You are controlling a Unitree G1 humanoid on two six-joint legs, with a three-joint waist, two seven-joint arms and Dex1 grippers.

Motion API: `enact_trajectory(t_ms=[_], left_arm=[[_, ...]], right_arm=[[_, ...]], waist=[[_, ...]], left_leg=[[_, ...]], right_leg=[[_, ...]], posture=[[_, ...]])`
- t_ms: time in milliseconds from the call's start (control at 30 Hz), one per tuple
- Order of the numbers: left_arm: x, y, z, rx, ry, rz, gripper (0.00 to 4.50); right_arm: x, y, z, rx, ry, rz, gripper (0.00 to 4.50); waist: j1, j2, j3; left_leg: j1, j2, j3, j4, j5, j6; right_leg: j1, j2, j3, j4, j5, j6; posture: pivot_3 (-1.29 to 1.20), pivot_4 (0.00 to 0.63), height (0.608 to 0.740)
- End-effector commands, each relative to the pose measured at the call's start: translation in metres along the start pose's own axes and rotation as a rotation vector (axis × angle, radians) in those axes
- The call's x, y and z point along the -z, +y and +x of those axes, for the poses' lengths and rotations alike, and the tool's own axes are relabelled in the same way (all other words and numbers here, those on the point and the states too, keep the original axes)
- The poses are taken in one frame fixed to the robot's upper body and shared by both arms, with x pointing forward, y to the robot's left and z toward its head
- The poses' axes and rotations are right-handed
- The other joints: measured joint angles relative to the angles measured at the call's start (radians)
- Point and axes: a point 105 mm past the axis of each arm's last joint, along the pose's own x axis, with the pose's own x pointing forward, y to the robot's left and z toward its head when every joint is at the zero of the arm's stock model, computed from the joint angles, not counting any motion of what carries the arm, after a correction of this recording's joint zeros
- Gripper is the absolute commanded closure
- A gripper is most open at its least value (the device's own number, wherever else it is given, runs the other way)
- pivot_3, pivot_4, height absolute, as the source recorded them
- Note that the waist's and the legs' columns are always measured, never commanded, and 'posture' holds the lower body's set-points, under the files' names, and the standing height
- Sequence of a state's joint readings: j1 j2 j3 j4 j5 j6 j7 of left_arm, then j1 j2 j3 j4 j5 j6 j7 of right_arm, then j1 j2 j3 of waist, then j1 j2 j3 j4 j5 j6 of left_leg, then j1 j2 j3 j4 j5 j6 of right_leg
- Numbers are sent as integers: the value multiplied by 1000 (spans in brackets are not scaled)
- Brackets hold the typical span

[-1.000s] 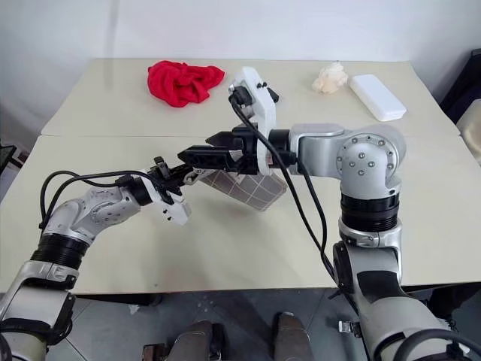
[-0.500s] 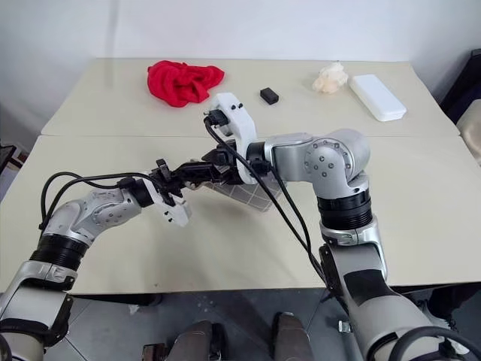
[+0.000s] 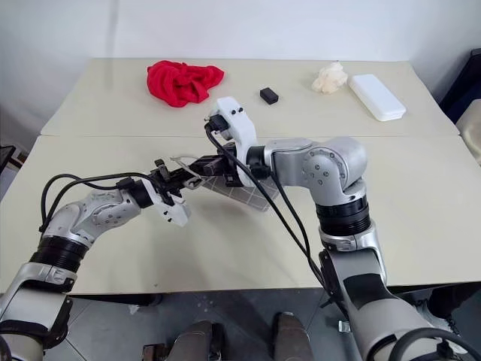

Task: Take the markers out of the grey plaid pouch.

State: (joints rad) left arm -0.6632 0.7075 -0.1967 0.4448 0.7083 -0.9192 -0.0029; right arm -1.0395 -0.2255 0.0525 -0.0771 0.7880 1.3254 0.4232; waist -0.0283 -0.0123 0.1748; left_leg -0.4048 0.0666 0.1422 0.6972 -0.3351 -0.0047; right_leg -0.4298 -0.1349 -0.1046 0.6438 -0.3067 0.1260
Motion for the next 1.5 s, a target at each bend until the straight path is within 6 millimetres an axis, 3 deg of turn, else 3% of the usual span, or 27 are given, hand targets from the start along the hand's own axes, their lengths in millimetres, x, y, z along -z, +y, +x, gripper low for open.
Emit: enact_trajectory(t_ms=[33,167,233,533,667,800,1000,1100,1300,1500], left_arm=[[1,13,-3,-52,4,-33,4500],[2,11,-7,-72,1,-166,4500],[5,12,-11,-101,10,-321,4500],[3,13,-20,-78,-28,-614,4500],[-7,10,-21,-62,-93,-950,4500],[-16,9,-25,-29,-137,-1180,4500],[-27,2,-45,87,-177,-1532,4500],[-23,5,-57,104,-180,-1622,4500],[-14,10,-67,135,-147,-1634,4500],[-21,7,-60,183,-176,-1641,4500]], right_arm=[[-20,2,-13,-17,-144,-9,4456],[-33,1,-27,-55,-275,51,4456],[-38,-11,-38,-28,-352,105,4456],[-36,-34,-54,98,-447,124,4456],[-38,-49,-68,173,-501,116,4456],[-34,-57,-80,220,-514,95,4456],[-25,-65,-105,279,-511,58,4456],[-19,-69,-123,315,-504,38,4456],[-2,-78,-152,369,-467,4,4456],[3,-59,-147,243,-456,-5,4456]], waist=[[0,0,0],[0,0,0],[0,0,0],[-3,0,0],[-3,0,0],[-2,0,0],[-2,0,0],[-1,0,0],[3,0,0],[2,0,0]], left_leg=[[0,0,0,0,0,0],[0,0,0,0,0,0],[0,0,0,0,0,0],[0,0,0,0,0,0],[0,0,0,0,0,0],[1,0,0,0,0,0],[1,0,0,0,0,0],[1,0,0,0,0,0],[1,0,0,0,0,0],[1,0,0,0,0,0]], right_leg=[[0,0,0,0,0,0],[0,0,0,0,0,0],[0,0,0,0,0,0],[0,0,0,0,0,0],[0,0,0,0,0,0],[0,0,1,0,0,0],[0,1,1,0,0,0],[0,1,1,0,0,0],[1,1,1,-1,0,0],[1,1,1,-1,0,0]], posture=[[0,150,740],[0,150,740],[0,150,740],[0,150,740],[0,150,740],[0,150,740],[0,150,740],[0,150,740],[0,150,740],[0,150,740]])
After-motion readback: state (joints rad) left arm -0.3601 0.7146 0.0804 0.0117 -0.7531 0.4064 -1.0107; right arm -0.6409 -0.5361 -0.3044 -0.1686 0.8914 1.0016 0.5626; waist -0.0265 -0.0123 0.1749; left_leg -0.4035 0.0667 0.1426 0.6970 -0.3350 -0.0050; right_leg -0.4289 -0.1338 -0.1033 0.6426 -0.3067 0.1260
